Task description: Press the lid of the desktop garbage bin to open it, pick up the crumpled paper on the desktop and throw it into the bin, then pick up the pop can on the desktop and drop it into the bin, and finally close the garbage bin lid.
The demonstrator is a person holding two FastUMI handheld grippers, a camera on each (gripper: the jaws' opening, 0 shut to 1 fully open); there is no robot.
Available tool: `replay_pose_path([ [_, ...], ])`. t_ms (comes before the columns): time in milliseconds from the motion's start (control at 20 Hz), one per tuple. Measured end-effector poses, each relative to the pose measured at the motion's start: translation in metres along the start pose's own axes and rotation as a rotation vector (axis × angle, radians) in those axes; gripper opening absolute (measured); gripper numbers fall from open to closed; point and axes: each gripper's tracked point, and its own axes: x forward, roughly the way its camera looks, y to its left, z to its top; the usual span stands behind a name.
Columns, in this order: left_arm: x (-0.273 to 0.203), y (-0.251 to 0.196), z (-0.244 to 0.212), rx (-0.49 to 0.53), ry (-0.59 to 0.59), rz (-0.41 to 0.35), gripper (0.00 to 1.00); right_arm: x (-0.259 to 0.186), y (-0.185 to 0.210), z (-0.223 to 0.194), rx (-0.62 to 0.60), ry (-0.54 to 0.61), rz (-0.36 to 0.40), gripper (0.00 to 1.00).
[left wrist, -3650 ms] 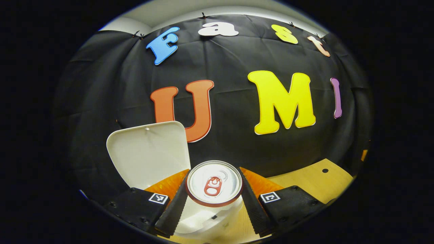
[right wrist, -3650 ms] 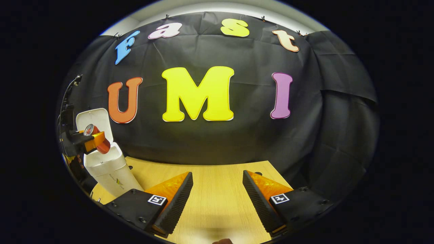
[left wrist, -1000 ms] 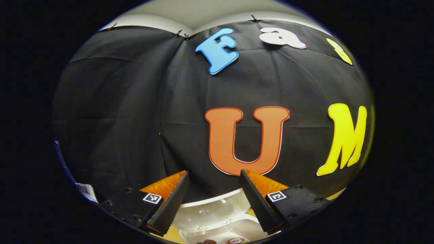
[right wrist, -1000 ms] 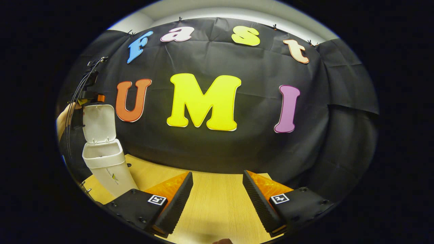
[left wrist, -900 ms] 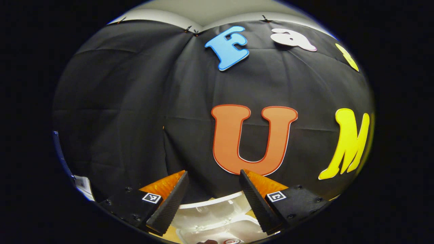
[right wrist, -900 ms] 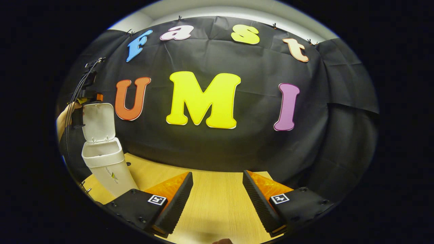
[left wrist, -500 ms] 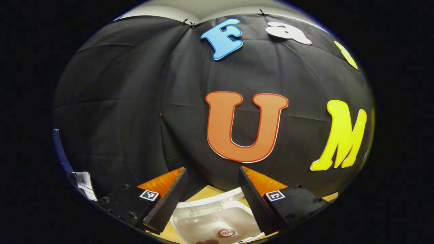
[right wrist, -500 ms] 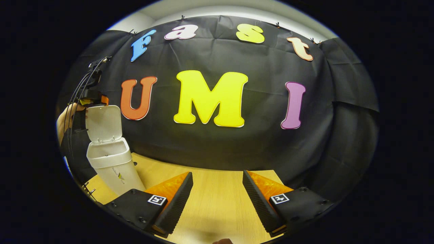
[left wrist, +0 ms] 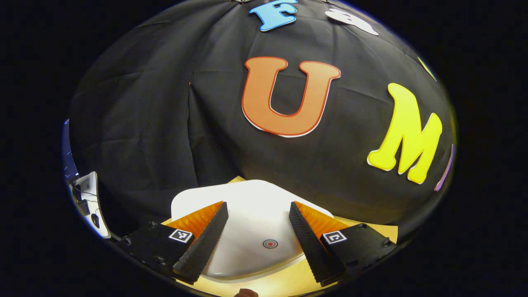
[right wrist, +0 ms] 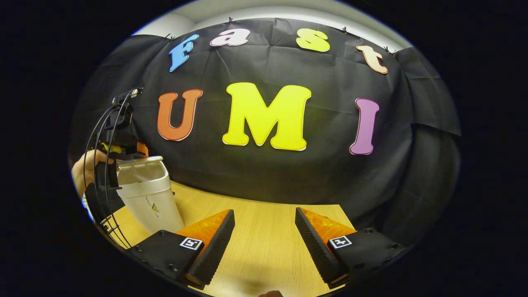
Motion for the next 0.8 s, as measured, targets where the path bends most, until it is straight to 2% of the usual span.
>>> replay_pose_path([
  [450,-0.006,-0.002,-0.032,0.027,0.025,0.052,0.99,-0.002,0.000,-0.001,-0.002,0.008,0.023,0.95],
  [650,-0.006,-0.002,-0.034,0.111,0.011,0.085,0.99,0.000,-0.002,0.002,0.002,0.004,0.032,0.95],
  [800,-0.004,-0.002,-0.036,0.106,0.005,0.088,0.99,0.004,-0.001,-0.001,0.016,0.001,0.043,0.95],
])
